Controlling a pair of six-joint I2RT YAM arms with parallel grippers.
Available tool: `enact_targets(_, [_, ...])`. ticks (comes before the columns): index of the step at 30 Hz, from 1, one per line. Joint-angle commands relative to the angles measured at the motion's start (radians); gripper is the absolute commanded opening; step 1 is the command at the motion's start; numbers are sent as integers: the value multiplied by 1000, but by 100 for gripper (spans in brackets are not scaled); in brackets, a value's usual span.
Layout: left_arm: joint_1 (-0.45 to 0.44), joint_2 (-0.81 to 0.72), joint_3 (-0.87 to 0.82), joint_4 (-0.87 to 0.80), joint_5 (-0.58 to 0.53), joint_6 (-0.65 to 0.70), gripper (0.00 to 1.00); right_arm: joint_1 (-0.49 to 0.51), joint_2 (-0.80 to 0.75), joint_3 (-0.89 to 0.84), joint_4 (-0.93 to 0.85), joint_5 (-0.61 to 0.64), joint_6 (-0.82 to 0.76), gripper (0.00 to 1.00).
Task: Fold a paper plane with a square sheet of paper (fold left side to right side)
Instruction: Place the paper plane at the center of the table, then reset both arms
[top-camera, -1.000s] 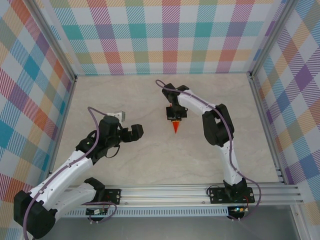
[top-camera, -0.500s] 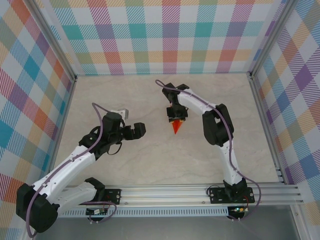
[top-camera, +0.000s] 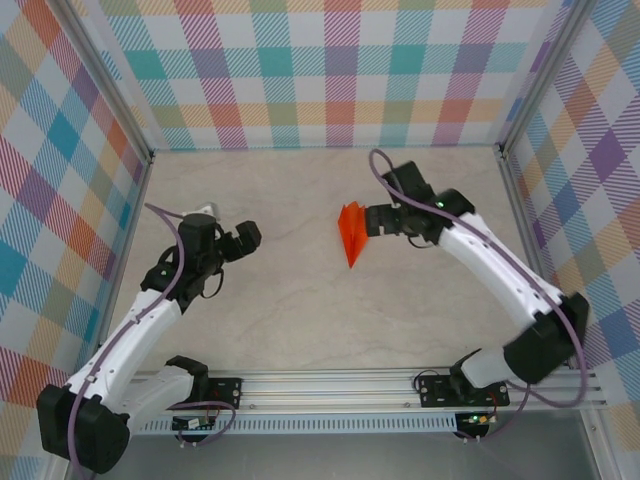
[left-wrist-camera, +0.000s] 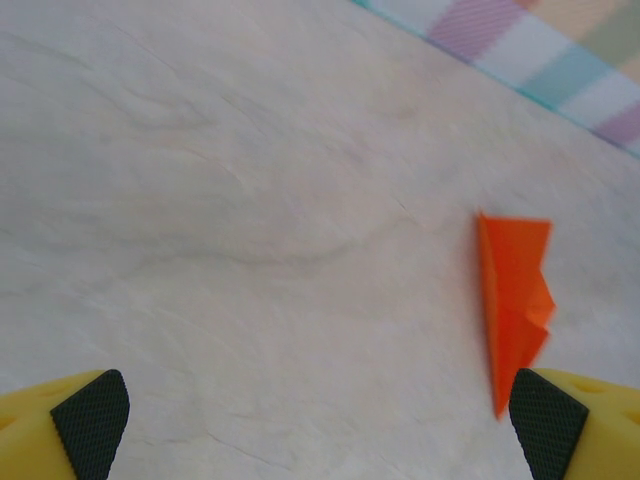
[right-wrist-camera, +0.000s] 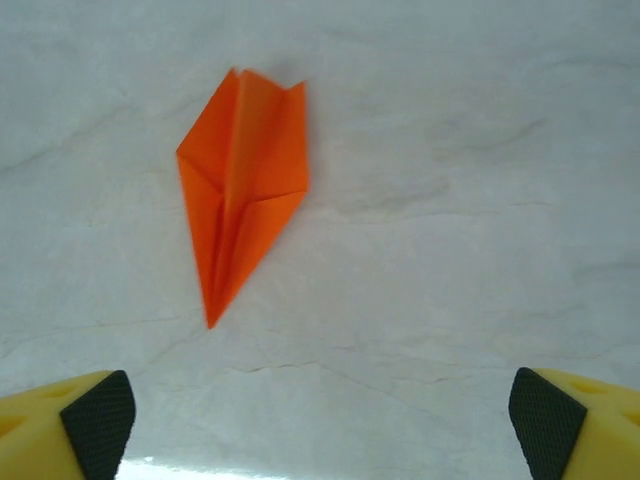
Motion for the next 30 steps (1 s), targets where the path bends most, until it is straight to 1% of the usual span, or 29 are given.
enact_targets(1, [17, -47, -66, 118, -312, 82, 100, -85, -146, -236, 302, 94, -67, 100])
enact_targets(2, [16, -52, -92, 155, -401, 111, 100, -121, -204, -332, 403, 85, -80, 100])
enact_targets(4, [18, -52, -136, 247, -485, 207, 100, -202, -285, -487, 568, 52, -83, 100])
enact_targets(6, [19, -34, -173, 327, -527, 304, 100, -287, -336, -620, 700, 31, -76, 100])
enact_targets(7, [20, -21, -191, 362, -530, 354, 100, -321, -344, -677, 771, 29, -87, 100])
enact_targets(9, [27, 31, -232, 455, -538, 419, 100, -389, -322, -801, 929, 26, -129, 100])
enact_targets(10, [37, 63, -247, 488, -527, 431, 100, -416, -299, -834, 992, 26, -138, 100])
enact_targets(12, [68, 140, -277, 579, -481, 438, 100, -474, -215, -869, 1059, -17, -140, 100])
enact_targets(14, [88, 217, -315, 699, -442, 454, 100, -499, -126, -876, 1124, -62, -160, 100])
enact_targets(16, [112, 280, -348, 813, -392, 462, 100, -501, -64, -846, 1143, -75, -182, 100])
enact_targets(18, [143, 340, -371, 910, -319, 468, 100, -501, -20, -849, 1252, -128, -220, 100])
enact_targets(21, [172, 420, -390, 1029, -234, 476, 100, -503, 35, -837, 1342, -191, -255, 100])
enact_targets(22, [177, 430, -381, 1027, -208, 480, 100, -503, 53, -833, 1366, -212, -262, 100])
enact_targets(23, [182, 449, -388, 1076, -174, 490, 100, -503, 77, -839, 1414, -238, -281, 100])
enact_targets(25, [192, 496, -392, 1123, -152, 491, 100, -505, 136, -847, 1501, -262, -288, 100])
enact_targets(26, [200, 543, -401, 1175, -134, 487, 100, -512, 123, -844, 1476, -283, -287, 100])
enact_targets(28, [209, 631, -404, 1281, -104, 493, 100, -522, 127, -873, 1526, -333, -292, 100])
enact_targets(29, [212, 602, -381, 1184, -75, 494, 100, -528, 138, -889, 1565, -353, -296, 100])
enact_targets(30, [213, 597, -377, 1173, -56, 500, 100, -536, 156, -909, 1615, -381, -298, 100])
